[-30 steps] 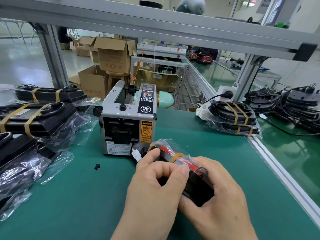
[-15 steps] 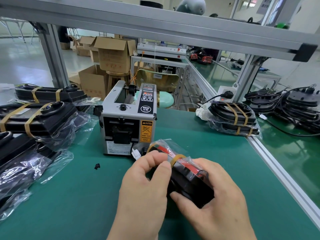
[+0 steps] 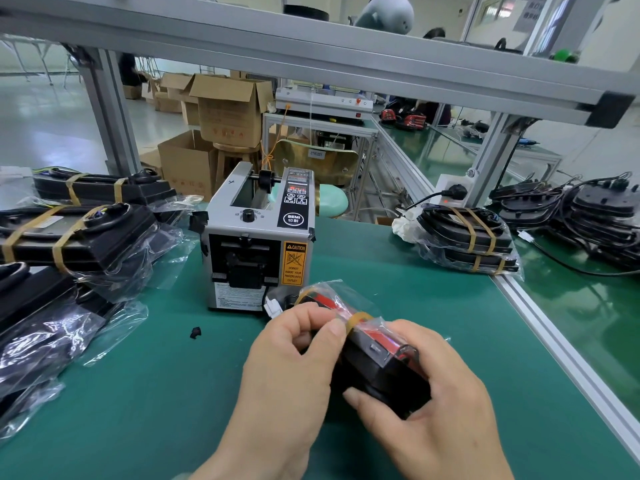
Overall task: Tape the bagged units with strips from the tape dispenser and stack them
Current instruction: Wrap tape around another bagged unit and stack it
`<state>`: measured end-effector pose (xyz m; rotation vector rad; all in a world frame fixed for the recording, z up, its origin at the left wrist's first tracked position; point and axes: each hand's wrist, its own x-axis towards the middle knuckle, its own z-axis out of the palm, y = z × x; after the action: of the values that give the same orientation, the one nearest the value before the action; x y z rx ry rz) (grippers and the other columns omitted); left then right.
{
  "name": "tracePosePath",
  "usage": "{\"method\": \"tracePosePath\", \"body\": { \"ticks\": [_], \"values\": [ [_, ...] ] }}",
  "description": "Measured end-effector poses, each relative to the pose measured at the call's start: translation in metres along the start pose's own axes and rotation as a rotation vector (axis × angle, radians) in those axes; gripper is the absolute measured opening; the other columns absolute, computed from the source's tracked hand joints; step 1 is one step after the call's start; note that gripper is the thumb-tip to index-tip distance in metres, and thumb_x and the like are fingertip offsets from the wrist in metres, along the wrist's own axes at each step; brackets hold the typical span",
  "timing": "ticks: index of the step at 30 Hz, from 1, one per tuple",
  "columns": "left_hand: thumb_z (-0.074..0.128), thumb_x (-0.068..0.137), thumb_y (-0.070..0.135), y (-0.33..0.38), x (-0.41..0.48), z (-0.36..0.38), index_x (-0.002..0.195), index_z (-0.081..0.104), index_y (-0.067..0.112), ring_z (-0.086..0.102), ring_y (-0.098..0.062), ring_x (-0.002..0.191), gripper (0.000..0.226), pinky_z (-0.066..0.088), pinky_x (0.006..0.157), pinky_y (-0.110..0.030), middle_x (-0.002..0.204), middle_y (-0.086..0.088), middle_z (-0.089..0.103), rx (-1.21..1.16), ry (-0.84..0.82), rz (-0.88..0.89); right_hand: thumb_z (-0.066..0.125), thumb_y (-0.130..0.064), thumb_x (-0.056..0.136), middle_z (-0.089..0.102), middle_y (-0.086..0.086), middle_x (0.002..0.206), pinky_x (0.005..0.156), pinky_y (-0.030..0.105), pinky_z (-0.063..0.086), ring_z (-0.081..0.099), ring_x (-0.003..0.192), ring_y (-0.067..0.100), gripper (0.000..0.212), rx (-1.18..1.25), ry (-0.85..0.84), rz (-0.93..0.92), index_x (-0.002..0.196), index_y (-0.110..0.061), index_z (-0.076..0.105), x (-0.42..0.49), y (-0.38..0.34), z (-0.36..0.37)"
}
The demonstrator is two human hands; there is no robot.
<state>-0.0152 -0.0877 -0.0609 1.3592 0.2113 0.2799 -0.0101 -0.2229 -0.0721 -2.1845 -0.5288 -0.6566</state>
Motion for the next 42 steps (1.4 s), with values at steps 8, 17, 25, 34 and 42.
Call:
{"method": "tracePosePath", "body": {
  "ticks": [8, 17, 25, 34, 42],
  "values": [
    [0.061, 0.067, 0.053, 0.015, -0.002, -0.005, 0.083, 0.061, 0.043, 0.045, 0.006, 0.099, 0.018, 0.034, 0.084, -0.005, 0.099, 0.026, 0.055, 0.562, 0.087, 0.334, 0.083, -0.032, 0.046, 0.068, -0.020, 0.100, 0.074, 0.003, 0.042, 0.064, 0.091, 0.000, 0.068, 0.236, -0.073, 0.069, 0.108, -0.042, 0.058, 0.003, -0.002, -0.009],
    [-0.012, 0.075, 0.080, 0.021, -0.012, -0.010, 0.141, 0.033, 0.046, 0.004, -0.025, 0.147, 0.087, -0.003, 0.110, -0.061, 0.160, 0.007, 0.007, 1.225, -0.241, 0.665, 0.078, -0.039, 0.052, 0.070, -0.021, 0.099, 0.075, 0.005, 0.045, 0.066, 0.091, -0.002, 0.052, 0.359, -0.130, 0.076, 0.103, -0.038, 0.066, 0.013, -0.006, -0.017],
    [0.023, 0.105, 0.032, 0.026, 0.057, -0.080, 0.081, 0.053, 0.019, 0.054, -0.016, 0.087, 0.040, 0.033, 0.066, -0.018, 0.094, 0.000, 0.059, 0.166, -0.141, -0.003, 0.078, -0.012, 0.045, 0.072, 0.008, 0.105, 0.077, 0.028, 0.055, 0.069, 0.097, 0.024, 0.063, 0.943, -0.114, 0.221, 0.107, -0.027, 0.071, 0.022, 0.033, -0.043],
    [0.065, 0.084, 0.033, 0.031, 0.051, -0.062, 0.115, 0.060, -0.004, 0.064, -0.034, 0.098, 0.048, 0.049, 0.092, -0.039, 0.105, -0.029, 0.065, -0.090, -0.622, -0.329, 0.081, -0.014, 0.023, 0.073, 0.019, 0.086, 0.058, 0.030, 0.056, 0.072, 0.074, 0.029, 0.064, 1.160, -0.206, 0.379, 0.087, -0.014, 0.077, 0.020, 0.033, -0.037],
    [0.094, 0.029, 0.048, 0.034, 0.046, -0.074, 0.064, 0.069, 0.016, 0.053, -0.009, 0.054, 0.053, 0.045, 0.053, -0.014, 0.064, -0.001, 0.061, -0.078, -0.306, 0.216, 0.088, -0.017, 0.036, 0.068, 0.028, 0.103, 0.066, 0.044, 0.057, 0.069, 0.087, 0.040, 0.067, 1.304, -0.245, 0.433, 0.100, -0.007, 0.073, 0.023, 0.034, -0.037]
  ]
}}
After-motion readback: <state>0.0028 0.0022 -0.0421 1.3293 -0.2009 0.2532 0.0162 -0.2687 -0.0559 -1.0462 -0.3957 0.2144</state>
